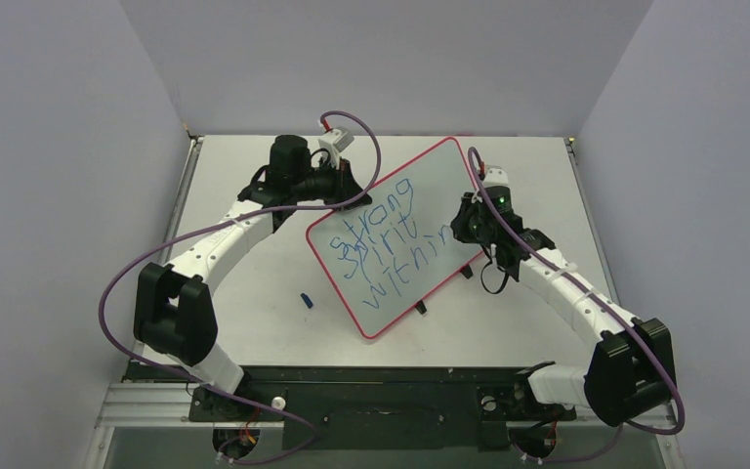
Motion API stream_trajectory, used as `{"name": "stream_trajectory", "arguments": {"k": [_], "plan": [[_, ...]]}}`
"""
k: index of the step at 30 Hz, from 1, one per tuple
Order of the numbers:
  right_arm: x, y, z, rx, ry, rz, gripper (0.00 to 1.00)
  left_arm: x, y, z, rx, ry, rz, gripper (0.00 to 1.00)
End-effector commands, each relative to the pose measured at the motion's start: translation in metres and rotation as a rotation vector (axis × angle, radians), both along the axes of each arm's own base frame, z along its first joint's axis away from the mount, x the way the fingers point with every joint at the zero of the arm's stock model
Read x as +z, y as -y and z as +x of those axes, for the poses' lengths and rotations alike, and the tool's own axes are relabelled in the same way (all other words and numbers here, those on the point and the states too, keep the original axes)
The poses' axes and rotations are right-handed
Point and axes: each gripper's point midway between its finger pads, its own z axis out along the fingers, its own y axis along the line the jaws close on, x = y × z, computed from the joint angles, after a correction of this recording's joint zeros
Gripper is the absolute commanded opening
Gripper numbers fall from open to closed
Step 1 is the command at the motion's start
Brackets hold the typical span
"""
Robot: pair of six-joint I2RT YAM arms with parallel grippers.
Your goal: Write a sentence on the whiteboard
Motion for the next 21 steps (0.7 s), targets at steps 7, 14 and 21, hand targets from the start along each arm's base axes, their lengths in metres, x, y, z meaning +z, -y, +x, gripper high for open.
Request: {"name": "stream_trajectory", "arguments": {"k": [7, 14, 21], "plan": [[-0.002, 0.005, 0.006, -0.011, 0.015, 0.001, 0.00, -0.003, 0.007, -0.011, -0.077, 0.070, 0.042, 0.00], [-0.020, 0.010, -0.005, -0.016, -0.013, -0.009, 0.00, 0.001, 0.007, -0.012, -0.075, 0.082, 0.040, 0.00], [-0.031, 0.013, -0.014, -0.016, -0.032, -0.011, 0.00, 0.001, 0.006, -0.011, -0.072, 0.081, 0.042, 0.00]]}}
